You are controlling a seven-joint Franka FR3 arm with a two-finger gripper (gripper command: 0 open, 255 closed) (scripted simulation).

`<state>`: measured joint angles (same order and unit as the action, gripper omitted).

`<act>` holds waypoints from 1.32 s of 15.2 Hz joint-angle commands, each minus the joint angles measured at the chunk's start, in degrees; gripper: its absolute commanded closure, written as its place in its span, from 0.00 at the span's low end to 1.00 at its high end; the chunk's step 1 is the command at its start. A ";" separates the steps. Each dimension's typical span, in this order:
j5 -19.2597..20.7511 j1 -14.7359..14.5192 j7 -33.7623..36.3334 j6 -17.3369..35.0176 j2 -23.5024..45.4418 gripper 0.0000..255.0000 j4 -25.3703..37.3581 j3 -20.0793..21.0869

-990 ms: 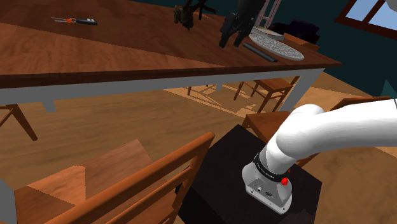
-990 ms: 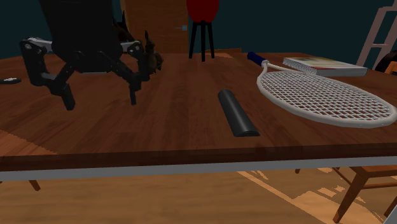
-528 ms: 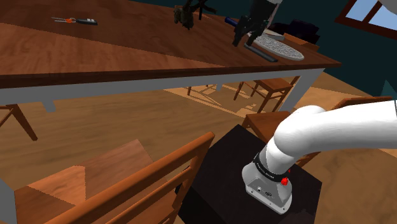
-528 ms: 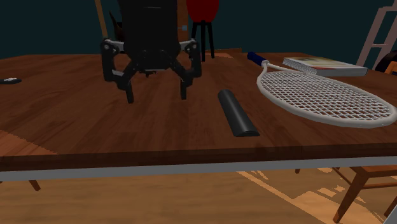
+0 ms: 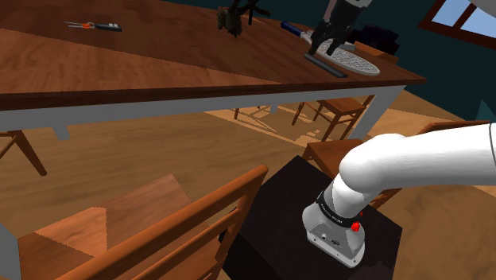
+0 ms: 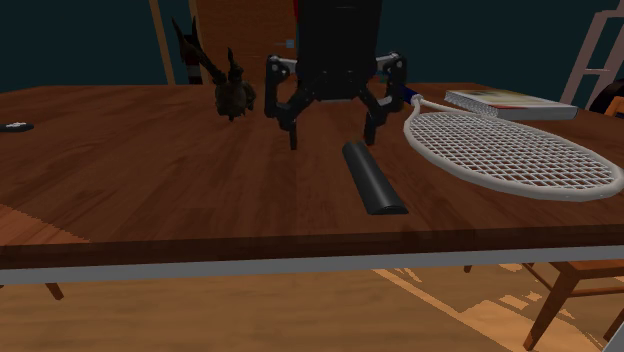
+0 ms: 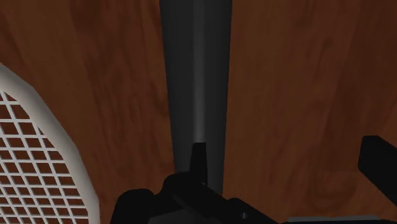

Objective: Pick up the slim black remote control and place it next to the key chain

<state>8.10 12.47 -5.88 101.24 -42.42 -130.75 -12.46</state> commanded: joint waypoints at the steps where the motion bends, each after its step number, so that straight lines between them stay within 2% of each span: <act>1: 1.41 1.33 -0.99 0.81 0.63 0.00 0.54 -1.90; 3: 2.36 2.26 -1.67 1.31 1.27 0.00 1.25 -3.30; 11: 2.95 2.41 -1.51 7.21 1.77 0.00 -4.12 -4.26; 18: 2.95 2.41 -1.51 7.19 1.77 0.00 -4.10 -4.26; 19: 2.95 2.41 -1.51 7.19 1.77 1.00 -4.10 -4.26; 20: 2.95 2.41 -1.51 7.19 1.77 1.00 -4.10 -4.26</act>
<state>10.03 14.79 -7.42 108.47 -40.92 -134.50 -16.55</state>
